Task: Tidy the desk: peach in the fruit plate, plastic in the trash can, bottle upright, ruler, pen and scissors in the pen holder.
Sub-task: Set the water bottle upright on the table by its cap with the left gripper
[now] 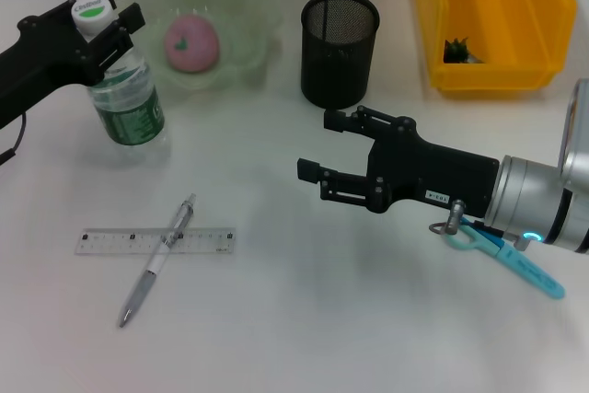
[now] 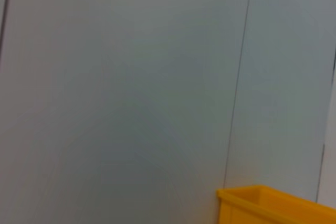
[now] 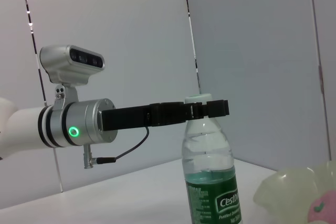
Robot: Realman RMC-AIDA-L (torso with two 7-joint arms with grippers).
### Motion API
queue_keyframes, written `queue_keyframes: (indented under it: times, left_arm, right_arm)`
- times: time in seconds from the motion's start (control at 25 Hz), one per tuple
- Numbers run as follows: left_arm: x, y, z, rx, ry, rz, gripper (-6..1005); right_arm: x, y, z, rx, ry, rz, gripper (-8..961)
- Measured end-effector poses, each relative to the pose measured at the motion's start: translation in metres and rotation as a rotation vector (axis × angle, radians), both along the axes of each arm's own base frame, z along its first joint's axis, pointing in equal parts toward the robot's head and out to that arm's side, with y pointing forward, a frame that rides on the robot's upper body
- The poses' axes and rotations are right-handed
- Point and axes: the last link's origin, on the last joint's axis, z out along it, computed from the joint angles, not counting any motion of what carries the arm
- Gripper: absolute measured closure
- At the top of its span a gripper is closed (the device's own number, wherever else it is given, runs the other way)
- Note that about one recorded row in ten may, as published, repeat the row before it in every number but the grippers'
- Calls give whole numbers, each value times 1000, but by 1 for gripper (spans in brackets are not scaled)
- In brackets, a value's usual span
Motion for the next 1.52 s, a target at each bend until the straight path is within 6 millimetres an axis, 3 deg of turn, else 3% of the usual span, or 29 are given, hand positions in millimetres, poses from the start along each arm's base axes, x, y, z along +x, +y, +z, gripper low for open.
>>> queue_keyframes:
  times: [1.44,1.52]
  left_arm:
    - [-2,-1,-4,1,16,-1,551]
    - [-2,-1,-4,1,16,-1,515]
  right_arm:
    - [3,-3,-3,-18,0,-14,181]
    - [3,-3,-3,-18,0,-14,181]
